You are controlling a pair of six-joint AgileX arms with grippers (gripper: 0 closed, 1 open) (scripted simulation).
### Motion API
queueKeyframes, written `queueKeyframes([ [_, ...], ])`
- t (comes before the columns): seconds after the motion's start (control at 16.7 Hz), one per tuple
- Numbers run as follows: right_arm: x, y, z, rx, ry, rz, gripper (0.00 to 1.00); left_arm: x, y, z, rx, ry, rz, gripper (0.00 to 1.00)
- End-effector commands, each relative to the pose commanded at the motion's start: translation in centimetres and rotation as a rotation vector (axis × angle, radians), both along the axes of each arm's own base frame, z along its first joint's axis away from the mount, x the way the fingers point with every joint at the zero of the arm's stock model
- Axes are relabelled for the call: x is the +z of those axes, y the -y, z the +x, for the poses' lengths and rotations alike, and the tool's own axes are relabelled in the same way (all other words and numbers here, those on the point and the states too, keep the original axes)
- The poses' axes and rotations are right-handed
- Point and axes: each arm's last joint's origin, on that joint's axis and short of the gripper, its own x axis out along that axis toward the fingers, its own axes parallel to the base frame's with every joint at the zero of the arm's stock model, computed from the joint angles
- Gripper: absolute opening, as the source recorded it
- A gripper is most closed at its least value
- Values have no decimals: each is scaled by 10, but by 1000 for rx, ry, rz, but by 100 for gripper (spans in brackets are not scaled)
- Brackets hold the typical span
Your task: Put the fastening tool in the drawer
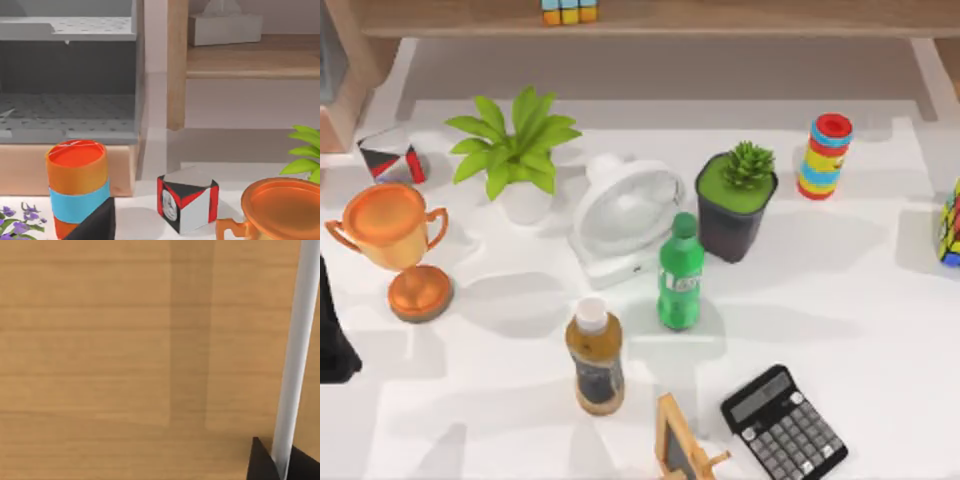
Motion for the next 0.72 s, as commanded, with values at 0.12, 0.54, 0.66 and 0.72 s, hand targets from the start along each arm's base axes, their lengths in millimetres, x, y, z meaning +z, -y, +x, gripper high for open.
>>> queueKeyframes([
  [0.12,0,1,11,0,1,-1,0,0,0,0,0,0,0,100],
  [0.54,0,0,58,0,-1,1,0,0,0,0,0,0,0,100],
  [0.66,0,0,60,1,0,0,0,0,0,0,0,0,0,100],
  [0.72,0,0,60,1,0,0,0,0,0,0,0,0,0,100],
])
